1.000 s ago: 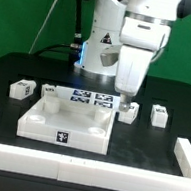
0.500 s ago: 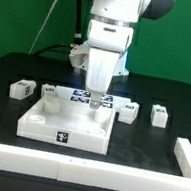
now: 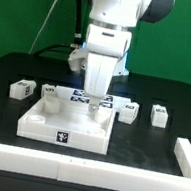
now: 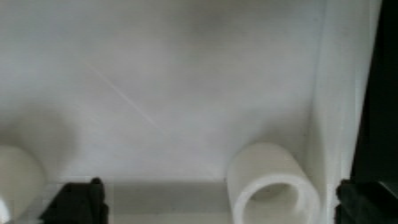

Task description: Assemble one leg

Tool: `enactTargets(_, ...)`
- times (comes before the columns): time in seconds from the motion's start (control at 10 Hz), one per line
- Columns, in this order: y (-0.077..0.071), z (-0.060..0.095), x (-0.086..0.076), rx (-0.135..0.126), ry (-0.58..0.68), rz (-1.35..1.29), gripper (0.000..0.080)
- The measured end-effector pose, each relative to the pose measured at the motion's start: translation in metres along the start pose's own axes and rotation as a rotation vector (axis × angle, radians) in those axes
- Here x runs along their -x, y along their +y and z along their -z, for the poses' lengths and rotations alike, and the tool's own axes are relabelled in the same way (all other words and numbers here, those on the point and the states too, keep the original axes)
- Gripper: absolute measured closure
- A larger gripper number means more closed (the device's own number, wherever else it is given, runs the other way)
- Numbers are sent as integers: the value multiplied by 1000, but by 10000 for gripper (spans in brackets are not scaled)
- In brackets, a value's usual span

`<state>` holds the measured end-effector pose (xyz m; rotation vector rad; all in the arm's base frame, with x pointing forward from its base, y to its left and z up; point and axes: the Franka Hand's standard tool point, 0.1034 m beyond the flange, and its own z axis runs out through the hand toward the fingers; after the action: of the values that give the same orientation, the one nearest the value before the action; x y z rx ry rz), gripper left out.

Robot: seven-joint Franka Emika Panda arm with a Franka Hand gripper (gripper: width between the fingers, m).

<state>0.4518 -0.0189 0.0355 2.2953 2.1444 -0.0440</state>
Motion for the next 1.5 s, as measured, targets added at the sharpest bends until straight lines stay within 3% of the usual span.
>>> enactTargets(0.2,-16,-9,7,-25,0,-17,150)
enactTargets(0.8,-26,-29,13,-60,4,-36,150)
enactTargets(1.0,-26,-29,13,-60,4,-37,399)
enactTargets(1.1,-26,-29,13,-61,4,-37,399)
enactTargets(1.2,-26,-29,13,-61,4,-37,582)
enactTargets(1.3,-26,-29,13,-61,4,-37,711)
enactTargets(1.5,-24,-28,13,-50,6,-38,738)
